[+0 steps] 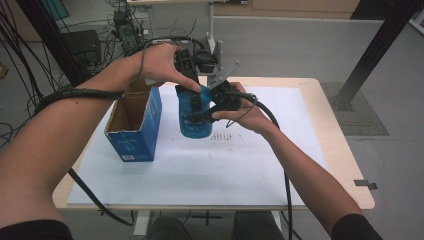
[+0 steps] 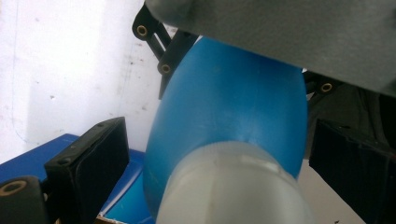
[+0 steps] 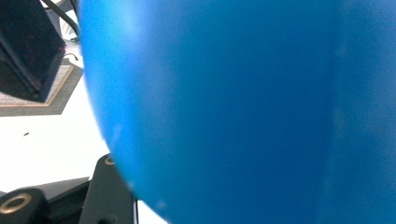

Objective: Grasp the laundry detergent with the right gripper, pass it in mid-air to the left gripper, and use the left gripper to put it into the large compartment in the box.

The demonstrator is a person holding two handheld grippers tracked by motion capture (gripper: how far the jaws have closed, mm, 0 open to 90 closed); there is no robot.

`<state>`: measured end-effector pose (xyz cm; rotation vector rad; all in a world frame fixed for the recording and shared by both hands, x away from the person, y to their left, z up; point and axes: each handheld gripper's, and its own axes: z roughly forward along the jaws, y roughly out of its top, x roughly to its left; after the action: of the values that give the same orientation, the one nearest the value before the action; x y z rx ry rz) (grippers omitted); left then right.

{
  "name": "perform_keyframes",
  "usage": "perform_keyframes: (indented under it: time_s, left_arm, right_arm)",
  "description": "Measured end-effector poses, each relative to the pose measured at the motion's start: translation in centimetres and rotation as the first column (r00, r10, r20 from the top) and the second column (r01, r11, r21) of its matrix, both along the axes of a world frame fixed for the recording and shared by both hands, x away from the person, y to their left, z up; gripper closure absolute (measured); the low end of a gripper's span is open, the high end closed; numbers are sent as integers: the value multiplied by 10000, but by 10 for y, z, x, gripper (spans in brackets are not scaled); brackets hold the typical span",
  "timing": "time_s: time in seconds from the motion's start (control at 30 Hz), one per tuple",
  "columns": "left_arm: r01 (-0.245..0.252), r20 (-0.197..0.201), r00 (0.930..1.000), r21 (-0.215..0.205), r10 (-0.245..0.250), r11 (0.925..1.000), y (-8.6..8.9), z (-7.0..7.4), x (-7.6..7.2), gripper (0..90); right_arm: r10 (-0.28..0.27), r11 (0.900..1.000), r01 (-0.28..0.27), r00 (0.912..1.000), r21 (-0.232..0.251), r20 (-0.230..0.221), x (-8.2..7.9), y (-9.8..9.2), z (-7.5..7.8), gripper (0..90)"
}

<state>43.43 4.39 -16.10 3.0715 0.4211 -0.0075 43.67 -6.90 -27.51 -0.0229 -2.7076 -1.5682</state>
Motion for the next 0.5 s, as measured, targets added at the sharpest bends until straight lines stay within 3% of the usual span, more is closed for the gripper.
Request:
perform_keyframes:
  time_s: [0.5]
  left_arm:
    - [28,48,10000,-33,-28,10000,-2,2,0,56]
  right_arm:
    - [-121,9999,122,9999,12,-114,0,-4,2,440]
